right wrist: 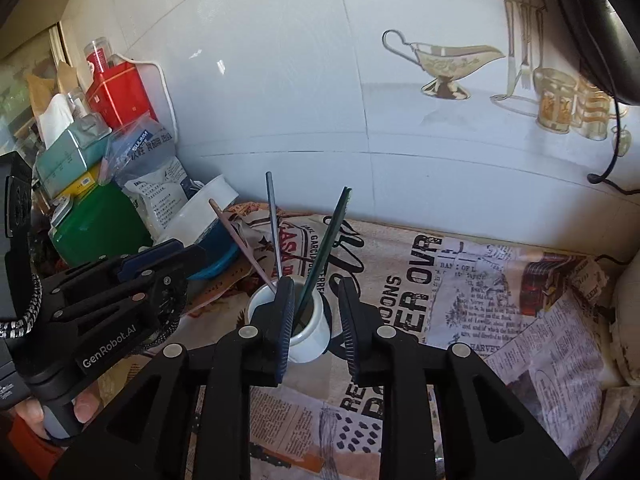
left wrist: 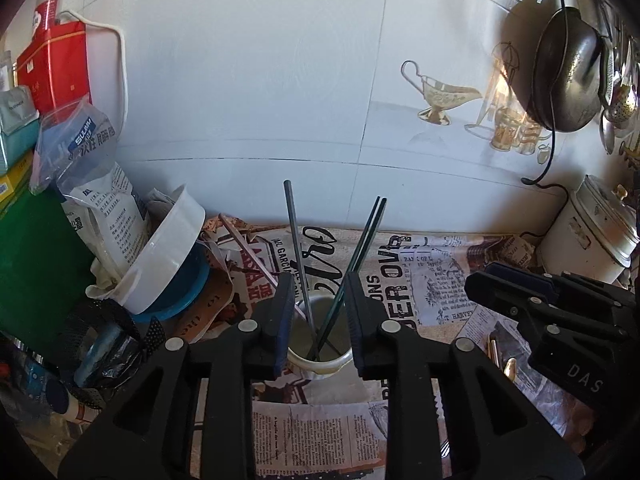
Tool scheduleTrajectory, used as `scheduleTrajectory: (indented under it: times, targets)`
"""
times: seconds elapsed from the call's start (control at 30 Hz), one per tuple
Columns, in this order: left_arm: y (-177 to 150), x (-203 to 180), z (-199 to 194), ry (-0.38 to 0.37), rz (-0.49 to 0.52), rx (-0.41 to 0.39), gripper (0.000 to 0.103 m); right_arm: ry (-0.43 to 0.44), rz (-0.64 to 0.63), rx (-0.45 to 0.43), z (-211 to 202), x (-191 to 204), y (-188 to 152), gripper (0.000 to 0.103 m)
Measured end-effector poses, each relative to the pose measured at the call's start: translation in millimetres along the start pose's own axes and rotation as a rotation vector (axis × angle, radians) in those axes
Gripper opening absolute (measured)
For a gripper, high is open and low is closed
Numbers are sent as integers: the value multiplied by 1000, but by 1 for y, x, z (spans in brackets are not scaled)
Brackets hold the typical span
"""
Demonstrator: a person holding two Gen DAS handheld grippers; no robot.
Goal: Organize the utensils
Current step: 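Lower the brown chopstick into the cup with the left tool while the right tool drops the green one in, then move both open tools back to the utensil pile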
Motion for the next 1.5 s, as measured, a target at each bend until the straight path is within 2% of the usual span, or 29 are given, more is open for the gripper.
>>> scheduleTrajectory:
  times: [0.1, 0.23, 0.37, 0.63, 0.87, 1.0, 1.33, 1.5]
  targets:
    - [-1, -15, -10, -11, 18, -8, 38, -23, 10, -17, -19, -12, -3, 29]
    - [-4, -36, -17, -31, 43, -9, 43, -67, 25, -33, -41, -32, -12, 35]
    - [-11, -64, -20, -62, 63, 2, 54, -117, 53, -33, -59, -57, -23, 37]
    - [-34, -117, -6, -114, 119, 56, 59, -227, 129, 9, -82, -120, -59, 40]
    - [-66, -159, 32, -147, 154, 173, 59, -300, 205, 101, -80, -170, -100, 40]
    - [-93, -176, 61, -152, 182, 261, 59, -311, 245, 175, -69, -192, -127, 40]
    - [-166, -199, 129, -133, 267, 487, 59, -274, 284, 339, -35, -214, -182, 40]
    - [-194, -206, 148, -125, 324, 557, 59, -244, 298, 387, -21, -218, -196, 40]
Point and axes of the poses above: each gripper's, at about its wrist camera, not at the fingertips, and z roughly the way its jaws point, x to its left, y to its top, the point moved 7 cm from there along z, roughly the way its jaws point, and after that the axes turned 4 degrees about -y, right-handed, at the moved point
